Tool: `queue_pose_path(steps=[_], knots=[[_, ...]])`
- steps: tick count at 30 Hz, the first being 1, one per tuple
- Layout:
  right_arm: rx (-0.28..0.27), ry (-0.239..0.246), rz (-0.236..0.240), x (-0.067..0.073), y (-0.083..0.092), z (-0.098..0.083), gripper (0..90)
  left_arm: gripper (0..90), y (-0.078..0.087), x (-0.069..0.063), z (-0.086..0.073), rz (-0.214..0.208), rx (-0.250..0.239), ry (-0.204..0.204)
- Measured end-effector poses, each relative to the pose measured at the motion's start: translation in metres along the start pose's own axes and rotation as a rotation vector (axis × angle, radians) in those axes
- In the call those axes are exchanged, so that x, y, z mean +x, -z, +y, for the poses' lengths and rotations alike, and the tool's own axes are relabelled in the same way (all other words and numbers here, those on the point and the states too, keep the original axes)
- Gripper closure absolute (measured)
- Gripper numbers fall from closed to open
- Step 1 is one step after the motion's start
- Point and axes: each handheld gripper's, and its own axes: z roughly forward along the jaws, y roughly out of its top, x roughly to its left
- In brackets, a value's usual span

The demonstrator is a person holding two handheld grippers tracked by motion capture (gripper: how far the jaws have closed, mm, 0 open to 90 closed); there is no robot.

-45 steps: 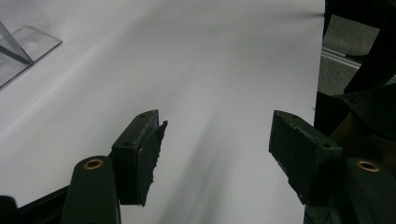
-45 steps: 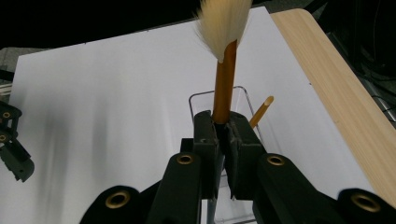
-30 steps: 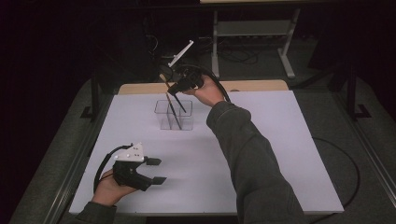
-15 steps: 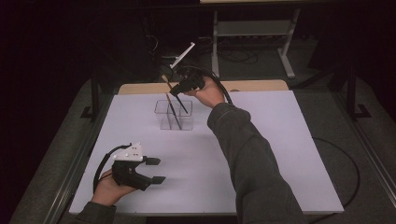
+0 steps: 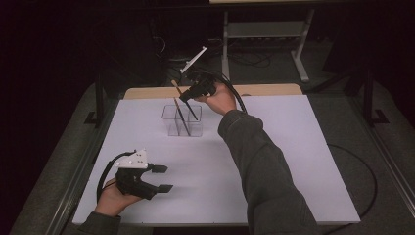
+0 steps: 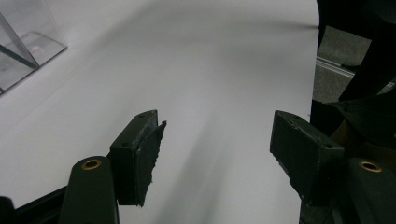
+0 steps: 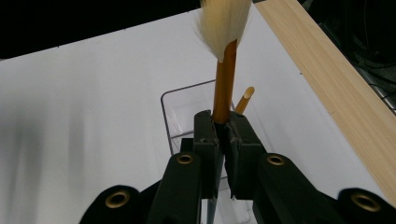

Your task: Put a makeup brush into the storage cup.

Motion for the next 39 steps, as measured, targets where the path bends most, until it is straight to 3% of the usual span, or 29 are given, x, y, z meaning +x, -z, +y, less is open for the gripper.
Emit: queue_pose_path(steps=[39], knots=[[0.016, -0.025, 0.010, -0.002, -0.016, -0.028, 83.1, 32.3, 0.001, 0.001, -0.001, 0.010, -0.002, 0.005]])
